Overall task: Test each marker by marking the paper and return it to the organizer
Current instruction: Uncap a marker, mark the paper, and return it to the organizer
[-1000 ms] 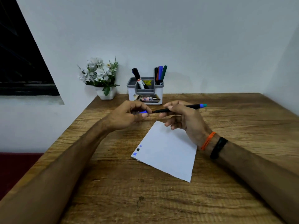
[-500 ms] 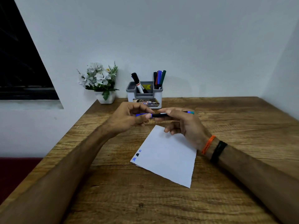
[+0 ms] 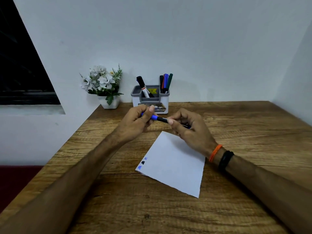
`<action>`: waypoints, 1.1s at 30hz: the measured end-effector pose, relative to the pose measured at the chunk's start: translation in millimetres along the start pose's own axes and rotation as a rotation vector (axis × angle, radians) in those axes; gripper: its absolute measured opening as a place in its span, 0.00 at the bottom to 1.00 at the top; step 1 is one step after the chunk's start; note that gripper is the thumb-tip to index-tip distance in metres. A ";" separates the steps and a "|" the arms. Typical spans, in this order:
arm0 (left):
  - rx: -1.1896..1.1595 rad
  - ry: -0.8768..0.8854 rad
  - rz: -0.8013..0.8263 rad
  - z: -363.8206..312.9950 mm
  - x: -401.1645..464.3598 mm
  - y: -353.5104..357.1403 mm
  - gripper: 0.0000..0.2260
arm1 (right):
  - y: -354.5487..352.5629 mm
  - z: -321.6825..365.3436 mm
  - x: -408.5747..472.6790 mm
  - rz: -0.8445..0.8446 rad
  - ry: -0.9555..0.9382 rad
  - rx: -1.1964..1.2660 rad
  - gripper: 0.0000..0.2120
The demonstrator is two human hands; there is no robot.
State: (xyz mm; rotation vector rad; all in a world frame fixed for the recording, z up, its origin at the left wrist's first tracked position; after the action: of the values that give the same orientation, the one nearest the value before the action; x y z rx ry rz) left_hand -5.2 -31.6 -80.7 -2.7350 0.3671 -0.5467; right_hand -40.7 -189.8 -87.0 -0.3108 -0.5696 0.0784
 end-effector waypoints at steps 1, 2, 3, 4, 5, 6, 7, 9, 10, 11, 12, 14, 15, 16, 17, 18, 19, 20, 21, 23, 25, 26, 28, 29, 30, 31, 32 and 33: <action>-0.019 0.001 -0.004 -0.7 0.0 0.2 0.21 | 0.3 0.9 0.3 -0.002 -0.016 0.007 0.05; -0.042 0.007 -0.006 -1.5 -0.1 0.2 0.19 | 0.9 1.9 0.6 -0.004 -0.028 0.015 0.05; -0.061 0.015 -0.007 -2.2 0.1 0.4 0.18 | 1.5 3.0 0.7 -0.008 -0.039 0.020 0.05; -0.067 0.021 -0.010 -2.2 0.2 0.4 0.17 | 1.9 3.7 0.6 -0.014 -0.049 0.018 0.06; -0.059 0.024 -0.014 -1.8 0.0 0.4 0.17 | 2.5 4.2 0.6 -0.021 -0.058 0.012 0.06; -0.044 0.028 -0.020 -1.7 -0.3 0.9 0.17 | 2.9 4.7 0.8 -0.027 -0.067 0.001 0.07; -0.027 0.032 -0.025 -1.5 -0.8 1.6 0.17 | 3.2 4.7 1.1 -0.029 -0.073 -0.008 0.08; -0.006 0.038 -0.030 -2.1 -0.7 1.9 0.17 | 3.5 5.4 2.1 -0.027 -0.081 -0.015 0.08; -0.012 0.040 -0.029 -3.5 -0.4 1.4 0.17 | 3.4 5.9 2.8 -0.023 -0.081 -0.010 0.07; -0.030 0.043 -0.025 -5.9 0.1 0.6 0.17 | 2.8 6.2 4.0 -0.018 -0.075 0.000 0.06; -0.048 0.047 -0.020 -8.1 0.9 -0.8 0.16 | 1.9 6.9 5.6 -0.014 -0.065 0.012 0.04; -0.039 0.064 -0.022 -13.3 1.3 -4.1 0.13 | -0.9 7.7 8.4 -0.019 -0.046 0.018 0.02; -0.022 0.074 -0.029 -16.1 0.7 -5.5 0.10 | -3.7 8.0 9.9 -0.037 -0.042 0.001 0.02; -0.018 0.078 -0.035 -17.1 -0.3 -6.3 0.08 | -6.6 8.7 10.7 -0.058 -0.041 -0.029 0.01; -0.033 0.070 -0.045 -17.3 -1.5 -7.0 0.08 | -9.4 9.8 11.6 -0.074 -0.040 -0.059 0.01; -0.065 0.051 -0.064 -16.7 -2.6 -7.8 0.10 | -11.4 11.4 12.0 -0.083 -0.042 -0.085 0.02; -0.104 0.026 -0.092 -14.6 -3.2 -8.9 0.13 | -11.9 13.5 12.1 -0.082 -0.050 -0.113 0.04; -0.145 0.002 -0.126 -12.9 -3.7 -10.3 0.16 | -11.9 17.4 12.0 -0.074 -0.066 -0.153 0.07; -0.179 -0.016 -0.160 -12.3 -4.5 -11.3 0.18 | -10.7 21.2 11.5 -0.056 -0.083 -0.198 0.11; -0.222 -0.022 -0.216 -13.3 -5.3 -12.1 0.20 | -6.6 29.1 11.3 -0.006 -0.125 -0.288 0.20; -0.244 -0.002 -0.251 -18.6 -7.5 -11.8 0.23 | -0.5 37.8 12.1 0.055 -0.176 -0.388 0.32; -0.245 0.009 -0.262 -21.4 -8.1 -12.0 0.25 | 2.9 42.9 12.7 0.085 -0.204 -0.442 0.38; -0.238 0.030 -0.270 -27.7 -9.5 -12.9 0.27 | 8.2 51.2 14.7 0.128 -0.250 -0.510 0.45; -0.230 0.038 -0.270 -30.1 -10.0 -12.8 0.29 | 9.5 53.8 15.4 0.139 -0.260 -0.513 0.46; -0.221 0.044 -0.270 -31.8 -10.3 -13.3 0.30 | 10.0 55.7 16.1 0.141 -0.263 -0.503 0.46; -0.216 0.047 -0.270 -33.3 -10.6 -13.7 0.31 | 10.1 56.3 16.6 0.138 -0.260 -0.487 0.46; -0.214 0.043 -0.268 -32.7 -9.9 -14.6 0.31 | 9.9 55.9 17.2 0.135 -0.253 -0.470 0.46; -0.217 0.035 -0.261 -30.2 -8.3 -15.8 0.31 | 9.6 55.0 18.5 0.132 -0.243 -0.452 0.46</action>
State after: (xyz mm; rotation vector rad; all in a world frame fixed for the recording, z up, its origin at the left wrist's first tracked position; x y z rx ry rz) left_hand -22.1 -22.5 -51.4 -3.0094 0.0796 -0.6562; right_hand -54.8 -163.0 -36.6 -0.7860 -0.8075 0.1157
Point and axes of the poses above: each hand's wrist, its own x-axis towards the middle knuckle, its own y-axis out of the palm, z = x × y, the point moved 8 cm from there along x, towards the middle knuckle
